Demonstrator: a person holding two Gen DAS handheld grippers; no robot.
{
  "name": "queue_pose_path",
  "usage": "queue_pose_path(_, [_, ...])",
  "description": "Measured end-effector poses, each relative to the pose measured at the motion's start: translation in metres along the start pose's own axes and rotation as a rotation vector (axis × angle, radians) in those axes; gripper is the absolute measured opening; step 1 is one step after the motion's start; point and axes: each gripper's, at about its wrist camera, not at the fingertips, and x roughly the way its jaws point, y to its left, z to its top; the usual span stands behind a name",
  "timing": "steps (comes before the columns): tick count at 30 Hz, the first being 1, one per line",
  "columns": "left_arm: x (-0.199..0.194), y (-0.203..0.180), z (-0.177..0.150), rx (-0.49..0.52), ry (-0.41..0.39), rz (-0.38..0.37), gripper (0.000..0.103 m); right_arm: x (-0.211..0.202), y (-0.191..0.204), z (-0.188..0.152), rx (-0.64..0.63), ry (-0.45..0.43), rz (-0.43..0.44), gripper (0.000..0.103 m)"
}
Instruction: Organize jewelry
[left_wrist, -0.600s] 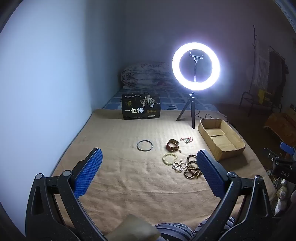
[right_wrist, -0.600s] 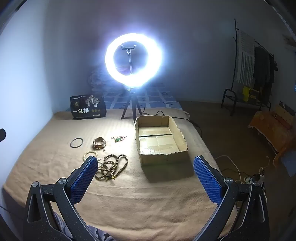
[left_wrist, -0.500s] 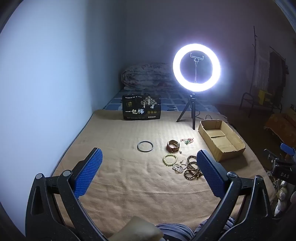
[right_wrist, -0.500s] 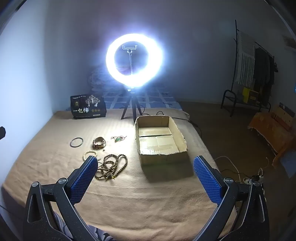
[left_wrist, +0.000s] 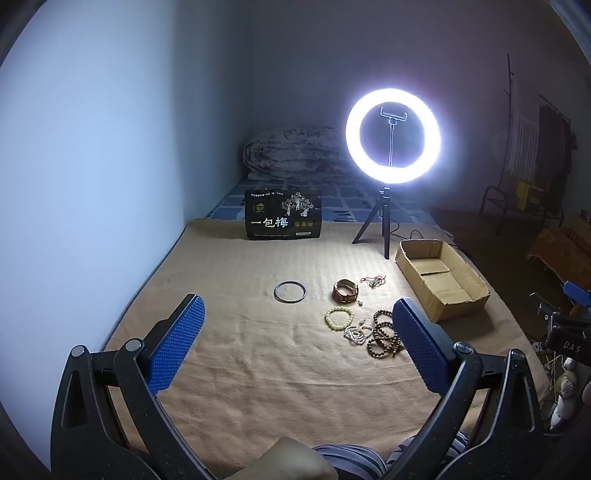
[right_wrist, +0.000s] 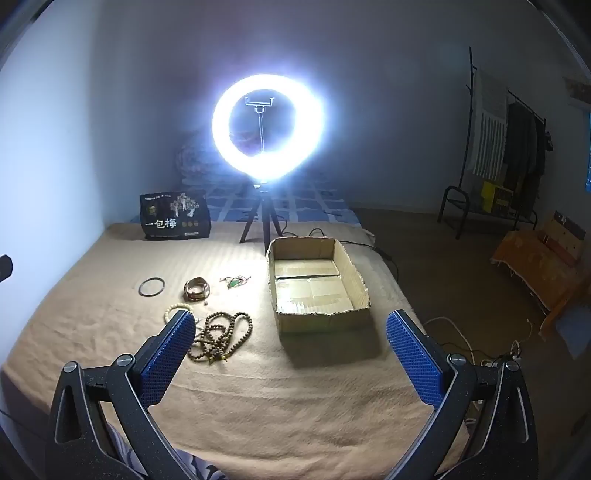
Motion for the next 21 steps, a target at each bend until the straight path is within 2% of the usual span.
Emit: queue_pose_path(21, [-0.0134, 0.0006, 0.0098, -0.005, -0.01, -0.005, 0.103, -0.0036, 0.0039, 0.004, -0.011, -0.019, 0.002, 0.103])
